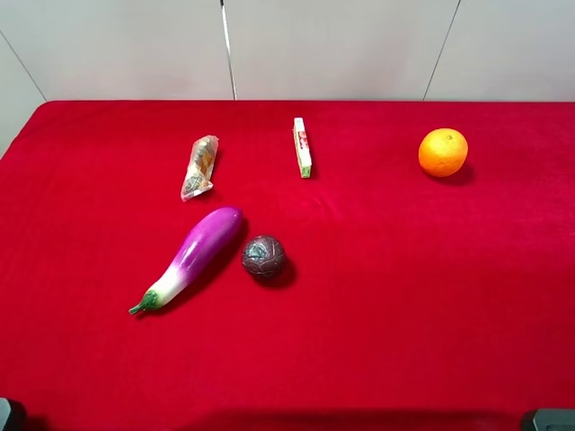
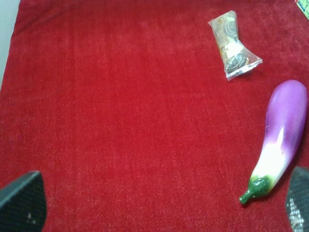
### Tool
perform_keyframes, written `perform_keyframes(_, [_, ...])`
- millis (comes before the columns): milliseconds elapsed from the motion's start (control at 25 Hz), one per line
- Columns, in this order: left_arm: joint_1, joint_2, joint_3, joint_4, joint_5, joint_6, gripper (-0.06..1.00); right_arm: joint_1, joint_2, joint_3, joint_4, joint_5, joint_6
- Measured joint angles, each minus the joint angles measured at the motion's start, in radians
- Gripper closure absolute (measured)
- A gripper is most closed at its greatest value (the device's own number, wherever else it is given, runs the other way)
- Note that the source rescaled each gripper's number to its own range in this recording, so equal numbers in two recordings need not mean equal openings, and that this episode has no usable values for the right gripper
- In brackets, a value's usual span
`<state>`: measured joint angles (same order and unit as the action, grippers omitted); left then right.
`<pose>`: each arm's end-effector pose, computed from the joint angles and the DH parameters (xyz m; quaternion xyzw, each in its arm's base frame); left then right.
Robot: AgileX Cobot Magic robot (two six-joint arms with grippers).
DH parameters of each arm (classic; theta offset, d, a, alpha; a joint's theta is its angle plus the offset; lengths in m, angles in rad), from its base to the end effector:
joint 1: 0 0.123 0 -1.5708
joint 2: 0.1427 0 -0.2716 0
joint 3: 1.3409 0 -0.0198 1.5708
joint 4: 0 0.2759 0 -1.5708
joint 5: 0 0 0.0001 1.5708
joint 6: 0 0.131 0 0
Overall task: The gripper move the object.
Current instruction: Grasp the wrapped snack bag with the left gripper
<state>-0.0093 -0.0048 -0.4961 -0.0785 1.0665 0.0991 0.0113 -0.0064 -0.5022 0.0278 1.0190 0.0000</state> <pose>0.0655 -0.0096 0.2698 0.0479 0.8525 -0.0159 0.5203 0.0675 0.0039 0.2773 -0.0051 0.8398 0.0170 0.5427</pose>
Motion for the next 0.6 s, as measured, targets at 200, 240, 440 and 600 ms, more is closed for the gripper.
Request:
perform_keyframes(200, [0.000,0.000,0.000,0.000,0.000,0.000,-0.06,0.000,0.000,0.000,0.000,0.000,-0.005])
perform_keyframes(240, [0.000,0.000,0.000,0.000,0.000,0.000,-0.06,0.000,0.000,0.000,0.000,0.000,0.000])
perform_keyframes(440, [0.000,0.000,0.001,0.000,0.000,0.000,-0.06,0.000,0.000,0.000,0.000,0.000,0.000])
perform_keyframes(600, [0.000,0.000,0.001,0.000,0.000,0.000,-0.06,0.000,0.000,0.000,0.000,0.000,0.000])
